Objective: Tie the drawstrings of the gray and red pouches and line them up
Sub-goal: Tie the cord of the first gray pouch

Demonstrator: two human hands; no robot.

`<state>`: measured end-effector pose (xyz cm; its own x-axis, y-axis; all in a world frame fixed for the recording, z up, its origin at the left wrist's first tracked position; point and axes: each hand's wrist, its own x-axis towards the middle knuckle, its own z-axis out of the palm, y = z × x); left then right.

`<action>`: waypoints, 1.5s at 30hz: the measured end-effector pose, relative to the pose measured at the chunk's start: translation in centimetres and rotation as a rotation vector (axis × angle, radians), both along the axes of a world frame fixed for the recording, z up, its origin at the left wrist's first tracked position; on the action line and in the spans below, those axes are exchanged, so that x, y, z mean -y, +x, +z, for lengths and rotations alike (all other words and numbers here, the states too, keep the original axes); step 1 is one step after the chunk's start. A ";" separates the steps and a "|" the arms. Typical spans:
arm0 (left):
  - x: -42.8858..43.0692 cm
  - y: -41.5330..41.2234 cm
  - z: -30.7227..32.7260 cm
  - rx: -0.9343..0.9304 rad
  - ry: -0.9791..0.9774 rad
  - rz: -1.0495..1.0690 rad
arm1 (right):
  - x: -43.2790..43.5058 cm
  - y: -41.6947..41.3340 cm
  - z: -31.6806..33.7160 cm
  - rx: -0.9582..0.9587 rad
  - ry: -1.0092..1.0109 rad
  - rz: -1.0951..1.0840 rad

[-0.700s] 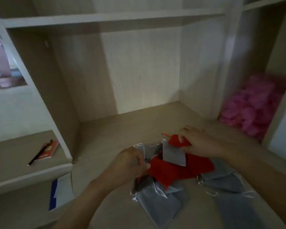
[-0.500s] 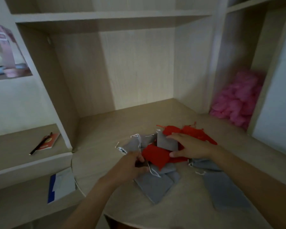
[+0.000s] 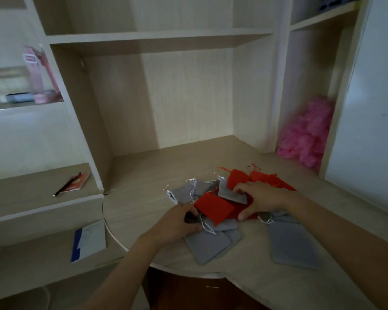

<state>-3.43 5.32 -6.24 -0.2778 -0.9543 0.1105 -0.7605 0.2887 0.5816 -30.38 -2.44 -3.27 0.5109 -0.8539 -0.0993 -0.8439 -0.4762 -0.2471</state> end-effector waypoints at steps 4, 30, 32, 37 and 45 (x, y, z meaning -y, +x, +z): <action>0.7 -0.2 0.9 0.037 0.052 -0.002 | -0.4 1.3 0.4 0.032 -0.144 0.236; 8.2 0.2 5.1 -0.694 0.146 0.200 | 5.8 5.4 2.9 0.467 0.154 0.259; 8.5 -0.7 4.9 -0.775 0.160 0.209 | 6.1 5.8 3.1 0.693 0.193 0.189; 9.9 -2.7 4.5 -0.910 0.153 0.221 | 6.4 6.3 2.9 0.974 0.192 0.120; 10.9 -4.9 5.0 -0.973 -0.059 0.227 | 7.5 6.0 2.6 1.071 0.142 0.018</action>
<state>-8.38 -5.61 -1.27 0.1467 -0.9592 0.2419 -0.0016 0.2443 0.9697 -24.42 -9.90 -0.71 0.4033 -0.8612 0.3094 -0.1495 -0.3956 -0.9062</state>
